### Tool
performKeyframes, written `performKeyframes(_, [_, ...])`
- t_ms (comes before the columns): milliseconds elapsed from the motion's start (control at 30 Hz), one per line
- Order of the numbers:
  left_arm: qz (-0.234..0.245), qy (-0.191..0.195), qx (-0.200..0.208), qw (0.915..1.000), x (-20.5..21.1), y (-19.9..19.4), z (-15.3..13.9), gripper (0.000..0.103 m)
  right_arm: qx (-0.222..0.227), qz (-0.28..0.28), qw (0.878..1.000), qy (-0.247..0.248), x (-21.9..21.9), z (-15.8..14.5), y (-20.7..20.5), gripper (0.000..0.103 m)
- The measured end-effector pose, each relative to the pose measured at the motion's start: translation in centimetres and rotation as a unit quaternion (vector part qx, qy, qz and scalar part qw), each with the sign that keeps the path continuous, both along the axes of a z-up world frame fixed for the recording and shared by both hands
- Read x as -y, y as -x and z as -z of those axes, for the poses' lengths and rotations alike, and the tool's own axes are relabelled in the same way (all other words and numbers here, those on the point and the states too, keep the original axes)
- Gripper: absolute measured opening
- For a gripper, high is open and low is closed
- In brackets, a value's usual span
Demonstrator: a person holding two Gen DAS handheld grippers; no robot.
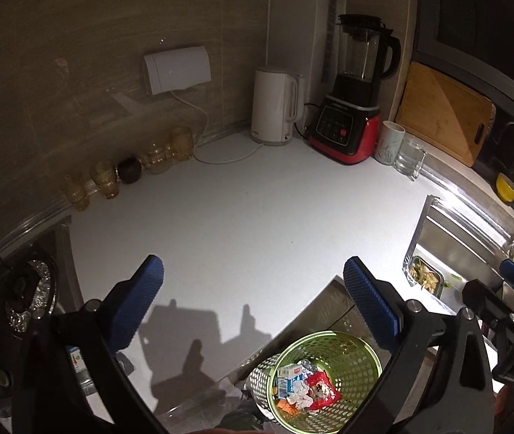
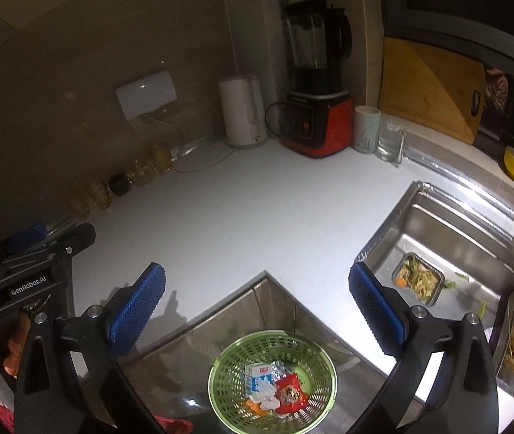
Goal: Collect trash
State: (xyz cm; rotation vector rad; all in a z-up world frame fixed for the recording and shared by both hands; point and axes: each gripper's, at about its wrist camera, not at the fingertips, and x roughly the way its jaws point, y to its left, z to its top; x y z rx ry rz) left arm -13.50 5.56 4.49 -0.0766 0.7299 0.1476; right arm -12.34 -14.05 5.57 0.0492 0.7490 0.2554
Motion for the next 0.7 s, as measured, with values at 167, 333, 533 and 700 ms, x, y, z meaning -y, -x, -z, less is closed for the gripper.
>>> performKeyframes(167, [-0.020, -0.013, 0.028, 0.9993, -0.6, 0.5, -2.6, 0.095, 0.045, -0.011, 0.999, 0.004, -1.2, -3.6, 0.2, 0.101])
performKeyframes(333, [-0.038, -0.022, 0.037, 0.9983, -0.9, 0.6, -3.1, 0.095, 0.056, -0.027, 0.998, -0.004, -1.9, -4.7, 0.4, 0.101])
performKeyframes(533, [-0.036, -0.020, 0.033, 0.9986, -0.8, 0.5, -2.9, 0.095, 0.048, -0.033, 0.998, 0.001, -2.1, -4.2, 0.3, 0.101])
performKeyframes(700, [-0.033, -0.027, 0.030, 0.9987, -0.2, 0.1, -2.5, 0.095, 0.045, -0.027, 0.999, 0.002, -1.7, -4.1, 0.2, 0.101])
